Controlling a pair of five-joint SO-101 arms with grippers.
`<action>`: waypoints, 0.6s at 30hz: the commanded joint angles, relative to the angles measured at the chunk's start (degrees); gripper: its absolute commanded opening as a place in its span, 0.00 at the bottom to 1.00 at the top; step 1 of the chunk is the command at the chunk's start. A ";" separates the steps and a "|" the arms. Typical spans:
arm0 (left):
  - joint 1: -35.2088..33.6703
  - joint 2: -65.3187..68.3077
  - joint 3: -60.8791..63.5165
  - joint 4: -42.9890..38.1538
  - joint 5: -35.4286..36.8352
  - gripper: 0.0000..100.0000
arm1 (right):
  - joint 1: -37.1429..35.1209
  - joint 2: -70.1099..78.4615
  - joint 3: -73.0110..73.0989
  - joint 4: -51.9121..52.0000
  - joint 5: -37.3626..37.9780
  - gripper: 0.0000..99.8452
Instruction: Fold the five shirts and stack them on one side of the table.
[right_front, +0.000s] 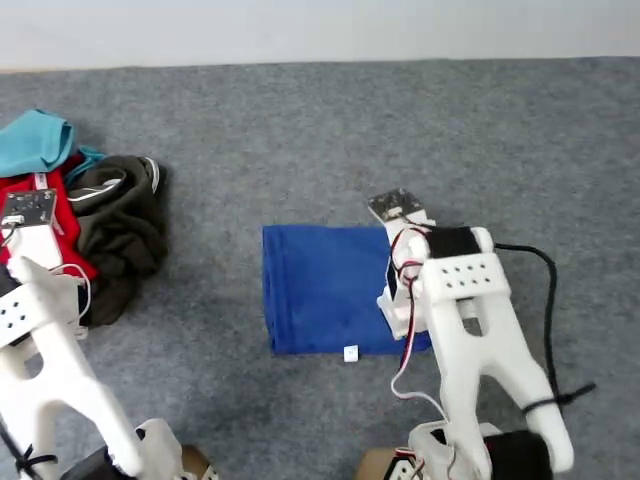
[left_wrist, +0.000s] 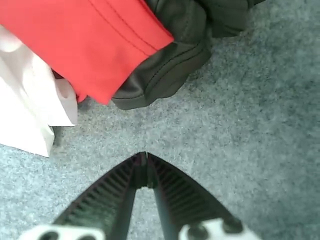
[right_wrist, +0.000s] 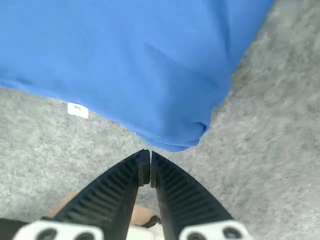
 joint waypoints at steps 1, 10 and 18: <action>0.09 -1.93 -1.45 0.53 0.18 0.01 | 0.66 -2.42 -0.35 -1.89 0.79 0.01; 0.09 -1.93 -1.45 1.76 0.18 0.01 | 1.27 8.40 7.91 -12.88 0.44 0.01; 0.09 -1.93 -1.45 4.31 0.00 0.01 | 1.36 -0.31 2.02 -6.37 0.44 0.01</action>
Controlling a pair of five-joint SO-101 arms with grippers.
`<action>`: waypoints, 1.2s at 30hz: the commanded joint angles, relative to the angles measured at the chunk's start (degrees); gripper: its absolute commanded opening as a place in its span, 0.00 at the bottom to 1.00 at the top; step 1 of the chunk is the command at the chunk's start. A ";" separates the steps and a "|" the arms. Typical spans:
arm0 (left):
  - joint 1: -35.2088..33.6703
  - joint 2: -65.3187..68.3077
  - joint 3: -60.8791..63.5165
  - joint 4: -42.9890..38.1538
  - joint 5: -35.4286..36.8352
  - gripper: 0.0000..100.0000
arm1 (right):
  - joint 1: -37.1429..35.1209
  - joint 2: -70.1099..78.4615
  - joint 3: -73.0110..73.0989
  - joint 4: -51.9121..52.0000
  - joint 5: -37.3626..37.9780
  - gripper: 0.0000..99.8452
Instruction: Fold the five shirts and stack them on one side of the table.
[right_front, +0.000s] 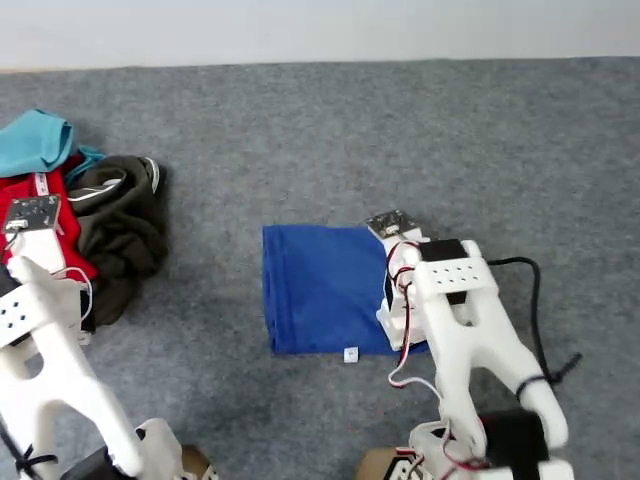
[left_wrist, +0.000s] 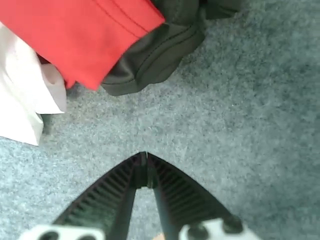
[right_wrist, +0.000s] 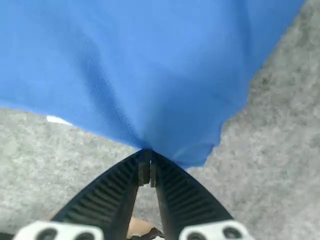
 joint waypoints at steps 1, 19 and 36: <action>0.09 -1.85 -1.54 0.62 0.00 0.01 | 1.01 -7.43 -5.54 2.24 0.53 0.01; 0.44 -1.41 -1.80 0.53 0.26 0.01 | 12.09 6.55 1.14 -4.79 3.43 0.01; 0.18 -1.76 -1.63 0.70 0.09 0.01 | 7.87 -12.00 -0.70 -3.03 -3.96 0.15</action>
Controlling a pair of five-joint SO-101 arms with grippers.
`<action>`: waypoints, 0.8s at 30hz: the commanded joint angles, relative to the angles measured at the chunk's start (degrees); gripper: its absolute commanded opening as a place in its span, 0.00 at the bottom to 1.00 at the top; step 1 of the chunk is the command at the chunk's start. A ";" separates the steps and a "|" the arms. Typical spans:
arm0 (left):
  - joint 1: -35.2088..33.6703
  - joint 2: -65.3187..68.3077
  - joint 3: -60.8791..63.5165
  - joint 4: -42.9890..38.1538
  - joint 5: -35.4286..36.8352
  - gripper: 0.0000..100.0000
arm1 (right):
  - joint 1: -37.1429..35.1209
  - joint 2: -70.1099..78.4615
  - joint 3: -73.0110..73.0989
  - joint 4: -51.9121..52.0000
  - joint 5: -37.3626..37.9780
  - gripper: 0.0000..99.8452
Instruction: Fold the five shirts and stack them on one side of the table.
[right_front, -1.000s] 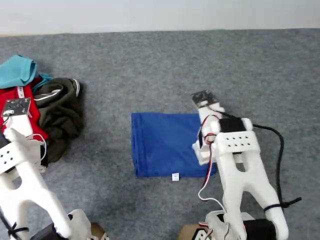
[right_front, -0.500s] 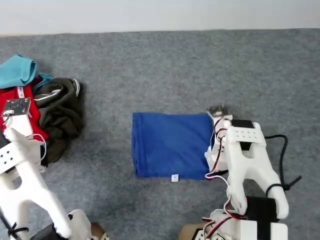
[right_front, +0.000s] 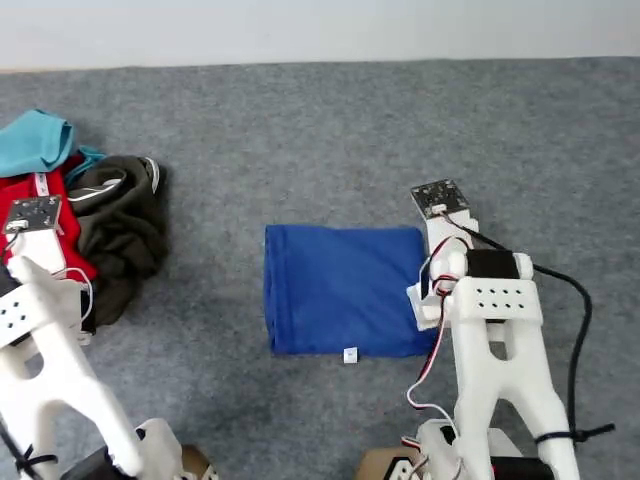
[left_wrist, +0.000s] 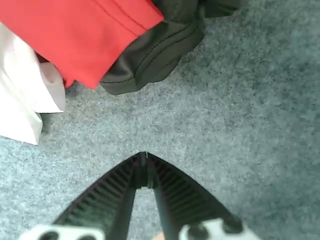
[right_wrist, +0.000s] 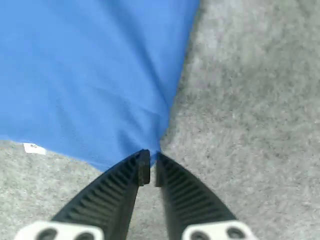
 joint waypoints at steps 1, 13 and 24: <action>0.18 -1.76 -1.63 0.70 0.18 0.01 | -0.92 1.01 -2.02 0.13 -8.97 0.19; 0.18 -1.76 -1.45 0.79 0.09 0.01 | -11.30 15.78 -2.20 -6.11 -21.80 0.34; 0.18 -1.49 -1.45 0.53 0.00 0.01 | -13.32 22.73 -2.81 -10.42 -21.80 0.31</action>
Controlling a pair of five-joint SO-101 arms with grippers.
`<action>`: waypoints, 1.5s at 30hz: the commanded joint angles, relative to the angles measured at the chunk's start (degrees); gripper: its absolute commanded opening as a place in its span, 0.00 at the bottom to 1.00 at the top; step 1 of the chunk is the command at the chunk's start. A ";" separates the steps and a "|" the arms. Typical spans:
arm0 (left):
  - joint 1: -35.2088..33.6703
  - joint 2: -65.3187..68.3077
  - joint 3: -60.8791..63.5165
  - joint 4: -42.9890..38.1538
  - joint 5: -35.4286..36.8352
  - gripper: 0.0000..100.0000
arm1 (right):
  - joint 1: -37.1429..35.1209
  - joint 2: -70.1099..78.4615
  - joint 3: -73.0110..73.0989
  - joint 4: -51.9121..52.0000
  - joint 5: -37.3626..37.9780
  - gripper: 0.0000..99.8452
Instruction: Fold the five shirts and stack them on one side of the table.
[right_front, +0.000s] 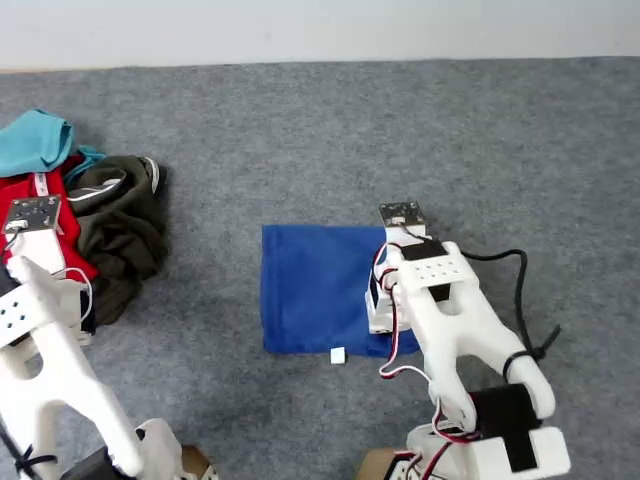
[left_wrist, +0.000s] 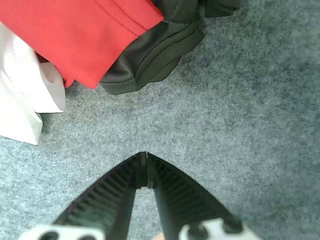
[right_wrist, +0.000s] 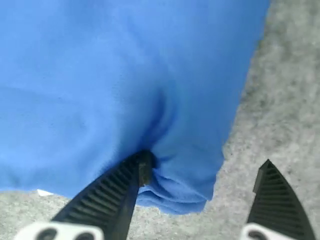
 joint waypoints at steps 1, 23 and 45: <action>0.18 -1.49 -1.45 0.53 0.00 0.01 | -0.92 2.07 -3.16 -0.75 -0.62 0.28; 0.18 -1.76 -1.36 0.53 -0.09 0.01 | 18.07 -3.21 -13.98 5.76 27.60 0.01; 0.18 -1.85 1.71 0.53 0.00 0.01 | 29.85 36.18 -71.56 6.64 61.71 0.04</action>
